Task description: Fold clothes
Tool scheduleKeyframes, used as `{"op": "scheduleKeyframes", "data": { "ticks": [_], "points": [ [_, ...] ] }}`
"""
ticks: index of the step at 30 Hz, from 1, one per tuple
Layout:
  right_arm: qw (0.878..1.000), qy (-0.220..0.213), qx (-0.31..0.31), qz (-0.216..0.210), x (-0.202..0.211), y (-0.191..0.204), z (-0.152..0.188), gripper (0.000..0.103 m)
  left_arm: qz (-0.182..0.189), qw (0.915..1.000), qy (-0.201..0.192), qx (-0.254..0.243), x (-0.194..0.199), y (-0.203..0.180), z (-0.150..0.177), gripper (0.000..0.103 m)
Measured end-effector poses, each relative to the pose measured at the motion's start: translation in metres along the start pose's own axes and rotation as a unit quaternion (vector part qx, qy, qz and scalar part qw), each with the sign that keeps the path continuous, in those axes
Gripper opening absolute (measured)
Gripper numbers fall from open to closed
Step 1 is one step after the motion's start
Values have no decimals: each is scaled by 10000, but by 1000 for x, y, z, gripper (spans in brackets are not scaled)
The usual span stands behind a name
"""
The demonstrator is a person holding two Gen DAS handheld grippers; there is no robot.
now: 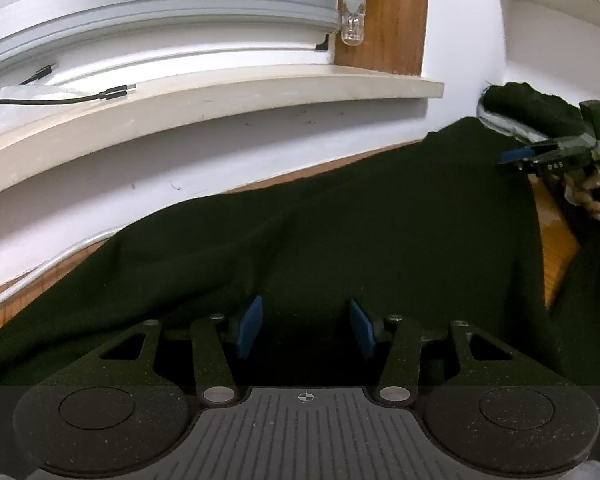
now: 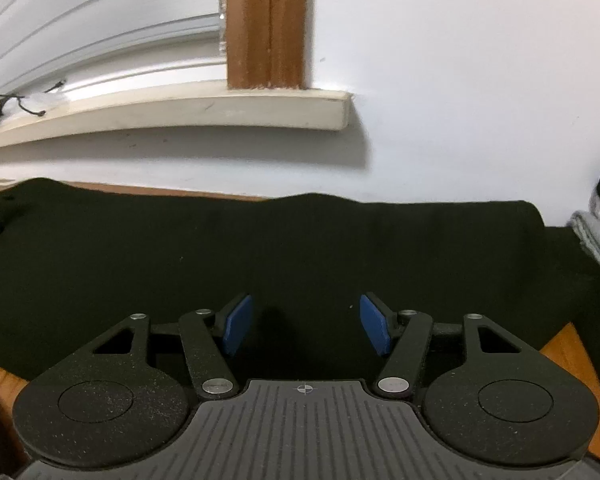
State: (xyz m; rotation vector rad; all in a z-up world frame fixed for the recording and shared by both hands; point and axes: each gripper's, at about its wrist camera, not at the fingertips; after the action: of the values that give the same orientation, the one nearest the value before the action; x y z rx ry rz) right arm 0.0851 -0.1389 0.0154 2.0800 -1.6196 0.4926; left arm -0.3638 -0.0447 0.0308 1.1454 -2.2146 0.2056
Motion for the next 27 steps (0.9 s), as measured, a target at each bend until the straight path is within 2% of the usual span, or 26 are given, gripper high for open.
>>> {"op": "scheduleKeyframes", "data": {
  "ticks": [4,7,12,15,17,21,24,26,27],
  "points": [
    [9998,32,144,-137,-6,19,-7,60,45,9999,20,141,0,3,-1,56],
    [9981,116,367,-483,-20,48,-15,60,56,9997,53,252,0,8,-8,56],
    [9899,388,826,-1084,-50,101,-11,60,-127,9989,-232,390,3,30,-39,55],
    [9846,461,1061,-1313,-63,126,-9,60,-221,9989,-228,335,-13,40,-57,48],
    [9814,466,1214,-1410,-68,137,-8,60,-333,9991,-169,204,-31,42,-64,48],
    [9779,415,1459,-1440,-71,147,-6,60,-452,9990,-7,-70,-65,42,-69,58],
    [9784,424,1350,-1507,-70,144,-6,61,-314,9993,22,-178,-76,44,-69,67],
    [9786,441,1265,-1563,-71,141,-6,61,-169,9996,46,-210,-81,46,-69,69],
    [9786,449,1226,-1590,-72,140,-7,61,-146,9996,57,-253,-82,46,-69,67]
  ]
}}
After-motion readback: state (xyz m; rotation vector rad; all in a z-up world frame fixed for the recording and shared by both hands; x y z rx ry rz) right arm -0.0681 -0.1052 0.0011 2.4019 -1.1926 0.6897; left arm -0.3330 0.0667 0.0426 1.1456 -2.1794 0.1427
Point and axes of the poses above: each gripper's, at about its wrist camera, not at the fingertips, and x roughly against the way its jaws point, y to its left, z to its underside, and after that the axes turned 15 degrees about -z, right-handed
